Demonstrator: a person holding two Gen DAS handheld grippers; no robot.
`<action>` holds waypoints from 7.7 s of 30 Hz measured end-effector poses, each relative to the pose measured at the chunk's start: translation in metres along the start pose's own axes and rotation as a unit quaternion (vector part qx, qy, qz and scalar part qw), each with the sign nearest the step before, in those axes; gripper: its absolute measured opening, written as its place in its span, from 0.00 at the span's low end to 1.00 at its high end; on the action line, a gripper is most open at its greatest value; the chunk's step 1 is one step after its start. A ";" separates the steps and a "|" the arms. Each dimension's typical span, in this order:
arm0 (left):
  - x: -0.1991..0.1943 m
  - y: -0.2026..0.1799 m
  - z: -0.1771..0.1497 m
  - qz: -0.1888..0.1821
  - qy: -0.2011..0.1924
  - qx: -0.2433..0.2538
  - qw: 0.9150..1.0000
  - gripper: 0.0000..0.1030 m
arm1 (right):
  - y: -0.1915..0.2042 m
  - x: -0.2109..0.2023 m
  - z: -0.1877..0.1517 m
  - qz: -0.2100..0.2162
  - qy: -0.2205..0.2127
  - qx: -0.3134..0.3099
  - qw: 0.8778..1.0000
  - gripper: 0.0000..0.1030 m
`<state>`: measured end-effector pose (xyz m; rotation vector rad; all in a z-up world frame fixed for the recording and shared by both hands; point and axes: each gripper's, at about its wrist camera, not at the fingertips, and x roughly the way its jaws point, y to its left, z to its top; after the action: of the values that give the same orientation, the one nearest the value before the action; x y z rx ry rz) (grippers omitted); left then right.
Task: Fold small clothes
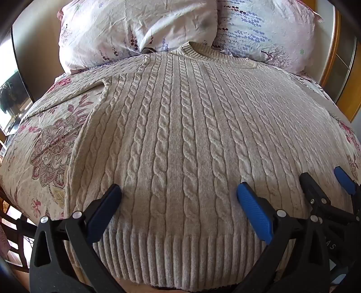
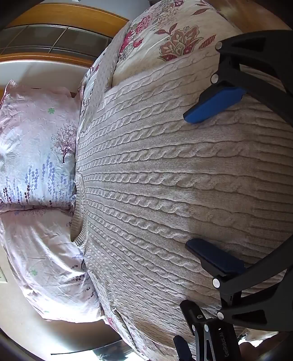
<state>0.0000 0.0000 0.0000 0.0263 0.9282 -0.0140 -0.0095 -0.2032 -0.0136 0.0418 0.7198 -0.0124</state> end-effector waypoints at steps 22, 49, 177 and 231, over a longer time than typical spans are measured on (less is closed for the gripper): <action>0.000 0.000 0.000 0.001 -0.002 0.000 1.000 0.98 | -0.001 -0.001 0.001 0.000 -0.001 0.001 1.000 0.99; 0.000 0.000 0.000 0.001 -0.005 0.000 1.000 0.98 | -0.002 0.000 0.005 -0.001 0.005 0.001 1.000 0.99; 0.074 0.058 0.108 -0.270 -0.056 -0.156 0.948 0.98 | -0.051 0.158 0.152 0.333 0.121 0.182 0.917 0.18; 0.058 0.089 0.102 -0.326 -0.108 -0.218 0.913 0.98 | 0.117 0.199 0.184 0.373 0.152 0.082 0.912 0.07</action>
<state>0.1184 0.0864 0.0163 -0.6915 0.6651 -0.4216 0.2641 -0.0933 -0.0028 0.4881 0.9769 0.6808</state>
